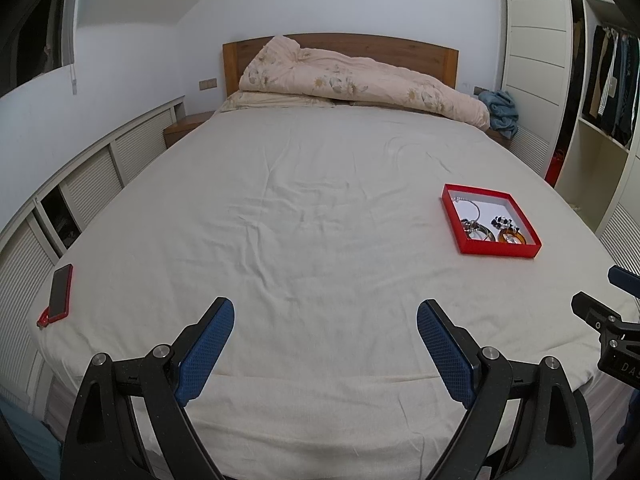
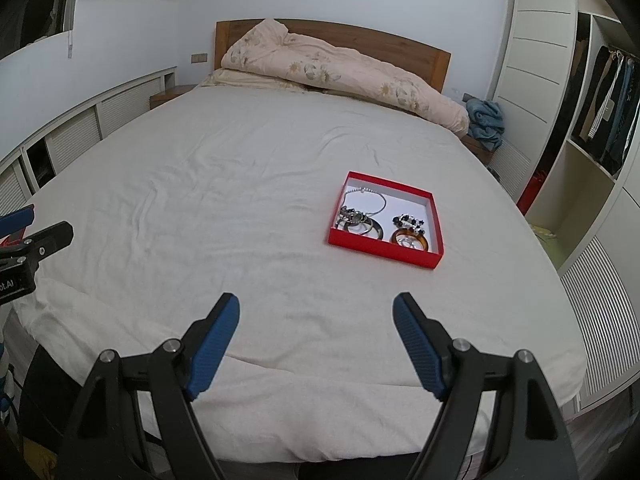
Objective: Organize jewelry
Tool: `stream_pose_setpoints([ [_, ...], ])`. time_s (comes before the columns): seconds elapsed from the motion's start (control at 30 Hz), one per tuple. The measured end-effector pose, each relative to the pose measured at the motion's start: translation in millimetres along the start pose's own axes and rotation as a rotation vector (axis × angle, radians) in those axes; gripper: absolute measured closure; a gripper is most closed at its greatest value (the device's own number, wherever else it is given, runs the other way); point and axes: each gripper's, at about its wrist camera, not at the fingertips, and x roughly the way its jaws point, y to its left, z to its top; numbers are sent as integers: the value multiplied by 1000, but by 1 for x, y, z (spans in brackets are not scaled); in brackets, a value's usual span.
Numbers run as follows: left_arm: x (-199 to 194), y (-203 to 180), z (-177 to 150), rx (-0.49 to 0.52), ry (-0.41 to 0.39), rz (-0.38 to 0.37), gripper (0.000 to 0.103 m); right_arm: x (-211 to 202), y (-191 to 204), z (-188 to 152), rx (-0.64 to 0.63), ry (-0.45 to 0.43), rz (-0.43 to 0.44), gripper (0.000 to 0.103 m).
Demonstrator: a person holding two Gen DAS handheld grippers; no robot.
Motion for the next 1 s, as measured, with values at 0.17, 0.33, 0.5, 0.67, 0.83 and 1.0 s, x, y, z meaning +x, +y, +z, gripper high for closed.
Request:
stream_pose_setpoints([
  [0.17, 0, 0, -1, -1, 1, -1, 11, 2, 0, -2, -1, 3, 0, 25],
  [0.33, 0, -1, -3, -2, 4, -1, 11, 3, 0, -3, 0, 4, -2, 25],
  [0.5, 1, -1, -5, -4, 5, -2, 11, 3, -1, -4, 0, 3, -2, 25],
  [0.67, 3, -1, -6, -6, 9, -2, 11, 3, -1, -5, -1, 4, -2, 25],
  [0.83, 4, 0, -8, -8, 15, -1, 11, 4, -1, -5, -1, 4, -3, 25],
  [1.0, 6, 0, -8, -9, 22, -1, 11, 3, -1, -4, -2, 5, -3, 25],
])
